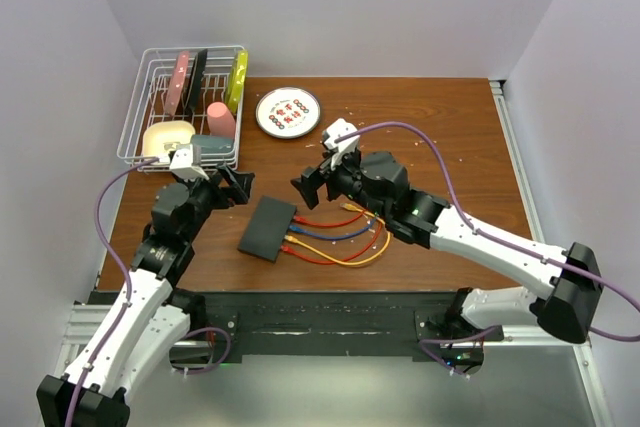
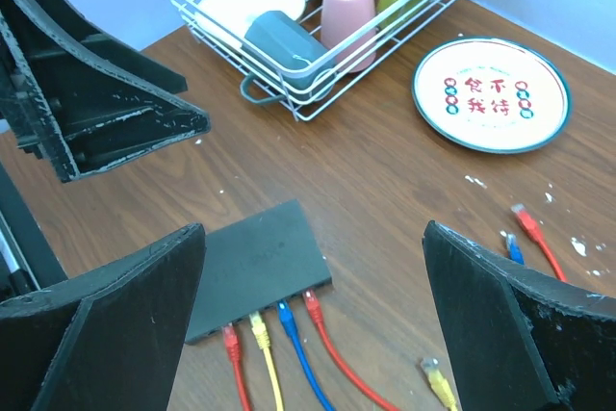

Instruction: Insert the plug into the switch port

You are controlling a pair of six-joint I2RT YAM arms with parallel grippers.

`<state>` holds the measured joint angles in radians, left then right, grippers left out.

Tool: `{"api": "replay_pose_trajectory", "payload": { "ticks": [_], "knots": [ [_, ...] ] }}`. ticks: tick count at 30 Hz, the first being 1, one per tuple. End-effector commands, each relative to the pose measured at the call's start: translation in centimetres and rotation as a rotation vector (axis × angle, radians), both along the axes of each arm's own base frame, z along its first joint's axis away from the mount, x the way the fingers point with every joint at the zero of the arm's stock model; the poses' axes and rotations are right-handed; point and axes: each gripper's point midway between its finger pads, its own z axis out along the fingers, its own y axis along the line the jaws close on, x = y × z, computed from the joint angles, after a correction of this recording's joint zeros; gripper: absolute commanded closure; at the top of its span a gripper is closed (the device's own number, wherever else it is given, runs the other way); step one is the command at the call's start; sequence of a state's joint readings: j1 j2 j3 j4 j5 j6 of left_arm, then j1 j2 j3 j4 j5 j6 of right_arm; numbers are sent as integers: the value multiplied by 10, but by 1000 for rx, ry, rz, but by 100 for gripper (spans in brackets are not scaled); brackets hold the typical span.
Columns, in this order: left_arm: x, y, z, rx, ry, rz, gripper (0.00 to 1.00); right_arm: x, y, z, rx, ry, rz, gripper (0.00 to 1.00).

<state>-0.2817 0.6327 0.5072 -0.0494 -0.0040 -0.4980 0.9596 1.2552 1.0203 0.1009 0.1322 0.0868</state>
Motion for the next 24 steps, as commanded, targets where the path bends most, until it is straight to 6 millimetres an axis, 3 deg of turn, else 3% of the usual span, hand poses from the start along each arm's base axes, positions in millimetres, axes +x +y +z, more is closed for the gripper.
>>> {"api": "replay_pose_trajectory", "payload": {
  "ticks": [1, 9, 14, 24],
  "knots": [
    [0, -7, 7, -33, -22, -28, 4, -5, -16, 4, 24, 29, -55, 1],
    [1, -12, 6, -45, -33, -57, 4, -5, -31, 11, 87, 36, -118, 1],
    [2, -11, 6, -48, -43, -49, 4, 4, -47, 26, 182, 14, -223, 1],
    [3, -10, 15, -69, -86, -37, 4, 3, -50, 21, 206, 5, -233, 1]
  ]
}}
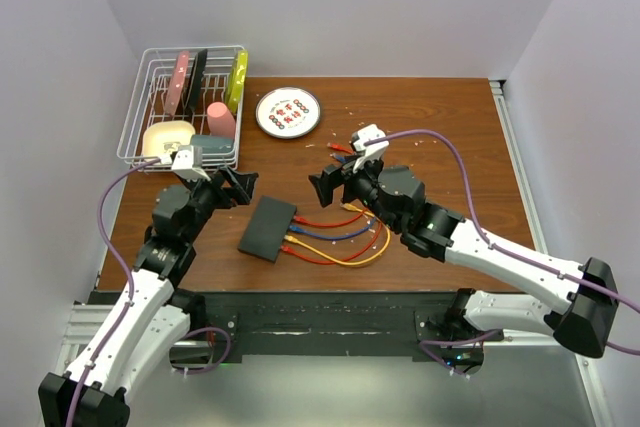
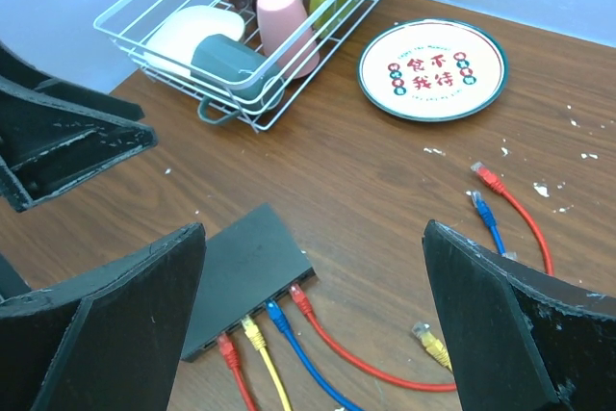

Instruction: Insert the plug into the switch port

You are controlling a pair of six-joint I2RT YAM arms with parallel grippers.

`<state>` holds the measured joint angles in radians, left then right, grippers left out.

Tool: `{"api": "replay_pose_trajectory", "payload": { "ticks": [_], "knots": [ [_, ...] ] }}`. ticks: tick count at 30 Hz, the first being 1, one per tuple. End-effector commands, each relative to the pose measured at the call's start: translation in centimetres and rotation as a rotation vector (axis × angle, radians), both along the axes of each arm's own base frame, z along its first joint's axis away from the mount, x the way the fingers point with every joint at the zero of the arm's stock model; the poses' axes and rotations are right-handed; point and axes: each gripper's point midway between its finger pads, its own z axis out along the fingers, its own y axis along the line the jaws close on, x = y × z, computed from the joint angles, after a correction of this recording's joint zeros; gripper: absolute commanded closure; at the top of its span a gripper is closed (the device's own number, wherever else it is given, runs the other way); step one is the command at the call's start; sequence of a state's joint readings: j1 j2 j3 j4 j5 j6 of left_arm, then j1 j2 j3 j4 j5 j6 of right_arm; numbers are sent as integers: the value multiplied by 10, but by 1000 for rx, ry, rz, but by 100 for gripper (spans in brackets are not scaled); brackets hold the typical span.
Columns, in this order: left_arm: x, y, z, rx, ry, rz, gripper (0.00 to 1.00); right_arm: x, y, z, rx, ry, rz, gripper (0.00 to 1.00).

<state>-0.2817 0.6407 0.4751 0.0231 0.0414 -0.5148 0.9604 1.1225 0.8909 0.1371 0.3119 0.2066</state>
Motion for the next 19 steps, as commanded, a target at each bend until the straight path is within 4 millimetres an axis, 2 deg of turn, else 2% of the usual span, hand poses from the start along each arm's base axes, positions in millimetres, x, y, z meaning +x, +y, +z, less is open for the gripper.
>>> {"api": "replay_pose_trajectory", "payload": {
  "ticks": [1, 10, 13, 14, 16, 17, 18, 19],
  "knots": [
    [1, 0, 15, -40, -62, 11, 4, 1, -7, 27, 111, -50, -41, 1],
    [-1, 6, 16, -26, -77, 34, 4, -10, -19, 37, 164, -97, -22, 1],
    [-2, 7, 16, -13, -79, 35, 4, -14, -22, 38, 161, -112, -10, 1],
    [-2, 8, 16, -9, -81, 37, 4, -13, -24, 32, 157, -102, -24, 1],
    [-2, 8, 13, 22, -92, 29, 4, -10, -33, 33, 206, -92, -78, 1],
    [-3, 5, 18, 33, -122, 6, 2, -6, -41, 22, 232, -65, -134, 1],
    [-3, 5, 20, 37, -136, 3, 0, -6, -44, 21, 239, -79, -146, 1],
    [0, 10, 21, 43, -135, 31, 0, -3, -51, 29, 272, -119, -177, 1]
  ]
}}
